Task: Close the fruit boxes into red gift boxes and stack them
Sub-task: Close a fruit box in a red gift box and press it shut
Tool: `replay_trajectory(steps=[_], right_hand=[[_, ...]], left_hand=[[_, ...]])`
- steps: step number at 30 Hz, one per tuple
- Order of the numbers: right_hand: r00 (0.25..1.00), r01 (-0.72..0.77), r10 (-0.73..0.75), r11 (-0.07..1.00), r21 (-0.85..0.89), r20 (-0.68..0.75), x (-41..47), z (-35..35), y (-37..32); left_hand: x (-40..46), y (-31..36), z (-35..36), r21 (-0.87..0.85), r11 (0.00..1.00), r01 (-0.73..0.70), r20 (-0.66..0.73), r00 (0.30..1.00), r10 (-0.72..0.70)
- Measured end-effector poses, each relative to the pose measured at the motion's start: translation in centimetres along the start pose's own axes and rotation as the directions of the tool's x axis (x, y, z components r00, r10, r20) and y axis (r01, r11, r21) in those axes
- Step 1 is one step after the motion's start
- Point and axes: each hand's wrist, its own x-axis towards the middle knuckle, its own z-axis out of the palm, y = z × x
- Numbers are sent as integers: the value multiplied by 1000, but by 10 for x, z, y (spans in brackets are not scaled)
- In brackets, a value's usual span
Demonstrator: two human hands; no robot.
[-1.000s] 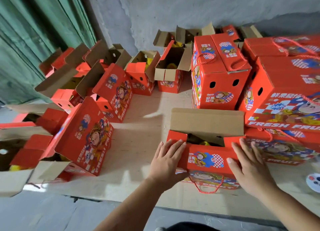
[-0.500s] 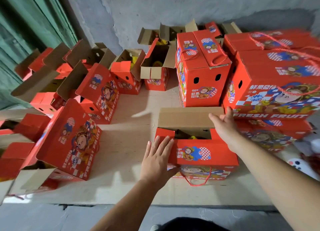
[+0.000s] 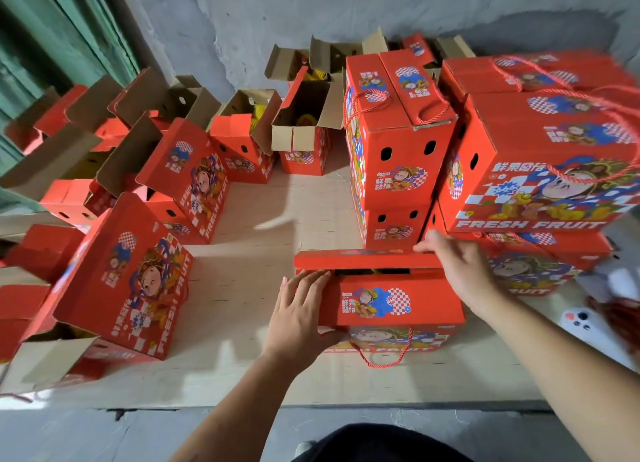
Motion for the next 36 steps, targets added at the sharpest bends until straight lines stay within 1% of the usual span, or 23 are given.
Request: replay_trajectory(steps=[1, 2, 3, 4, 6, 7, 8, 9, 10, 11, 12, 13, 16, 18, 20, 23, 24, 26, 28, 32, 34, 36], right_hand=[[994, 103, -98, 979, -176, 38, -5, -1, 8], [983, 184, -164, 931, -316, 87, -8, -1, 13], [976, 211, -172, 902, -377, 135, -7, -2, 18], [976, 191, -130, 899, -393, 177, -6, -3, 17], [967, 183, -75, 868, -461, 243, 0, -3, 15], [959, 224, -89, 823, -522, 270, 4, -2, 16], [951, 268, -119, 778, -568, 285, 8, -3, 17], [942, 313, -161, 741, -594, 296, 10, -3, 16], [931, 351, -194, 708, -614, 308, 12, -4, 16], [921, 382, -220, 675, -631, 323, 14, -3, 18], [909, 414, -250, 641, -646, 334, 15, -3, 18], [897, 443, -290, 608, -659, 335, 15, -1, 19], [864, 481, -424, 537, -693, 271, 13, 4, 20], [850, 485, -463, 503, -715, 251, 10, 8, 21], [869, 459, -427, 506, -730, 250, 8, 11, 21], [933, 361, -207, 511, -780, 296, 4, 12, 17], [938, 342, -135, 510, -789, 319, 3, 12, 18], [927, 335, -39, 534, -776, 373, 2, 13, 19], [916, 325, 13, 565, -759, 402, 4, 13, 18], [889, 308, 97, 595, -742, 447, 5, 11, 14], [876, 322, 111, 591, -740, 470, 5, 10, 11], [871, 352, 86, 575, -738, 483, 8, 5, 7]], left_hand=[[-1, 1, 3, -78, 997, 10, -57, 998, -15], [-2, 3, 5, -168, 985, 25, -119, 992, -45], [-4, 6, 6, -237, 971, 41, -180, 980, -85], [-4, 8, 8, -270, 961, 59, -241, 962, -127], [1, 11, 6, -263, 955, 136, -350, 909, -226], [8, 11, 3, -238, 954, 179, -375, 890, -261], [17, 9, -1, -186, 962, 200, -359, 898, -256], [27, 6, -7, -106, 976, 189, -283, 936, -212], [39, 3, -12, -20, 988, 153, -157, 975, -155], [51, 1, -17, 55, 992, 112, -22, 994, -111], [61, -1, -21, 113, 991, 76, 73, 994, -84], [69, -2, -23, 157, 986, 56, 111, 991, -74], [75, -3, -26, 262, 965, 32, 62, 997, -50], [74, -3, -24, 292, 956, 13, 29, 999, -22], [74, -4, -23, 295, 955, 3, 18, 1000, -8], [72, -2, -19, 291, 957, 18, 96, 994, -48], [68, -1, -15, 285, 958, 32, 122, 990, -69], [60, 0, -8, 272, 961, 51, 128, 988, -89], [56, 0, -4, 271, 961, 56, 129, 987, -93], [59, 1, -8, 288, 956, 56, 189, 975, -114], [59, 1, -10, 279, 959, 53, 225, 967, -119], [62, 0, -16, 287, 957, 26, 240, 966, -98]])
